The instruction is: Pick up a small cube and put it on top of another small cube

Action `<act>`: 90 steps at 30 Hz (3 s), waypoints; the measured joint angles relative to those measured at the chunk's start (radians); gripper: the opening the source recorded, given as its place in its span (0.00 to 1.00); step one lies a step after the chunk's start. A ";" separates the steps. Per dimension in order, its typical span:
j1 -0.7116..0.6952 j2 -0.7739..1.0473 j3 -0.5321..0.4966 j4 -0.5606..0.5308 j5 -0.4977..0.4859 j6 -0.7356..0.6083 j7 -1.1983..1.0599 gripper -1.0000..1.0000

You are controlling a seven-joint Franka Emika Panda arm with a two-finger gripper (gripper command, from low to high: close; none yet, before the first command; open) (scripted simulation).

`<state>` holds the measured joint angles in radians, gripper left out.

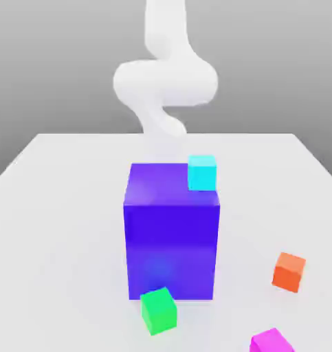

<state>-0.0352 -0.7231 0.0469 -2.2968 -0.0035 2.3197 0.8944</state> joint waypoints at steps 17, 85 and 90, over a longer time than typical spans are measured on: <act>-0.172 0.523 0.299 0.022 -0.149 0.132 0.737 0.50; -0.012 0.403 0.155 -0.056 -0.655 -0.049 0.138 0.00; 0.000 0.304 0.095 -0.078 -0.652 -0.063 -0.124 0.00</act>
<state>-0.0354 -0.4188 0.1420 -2.3750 -0.6559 2.2570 0.7705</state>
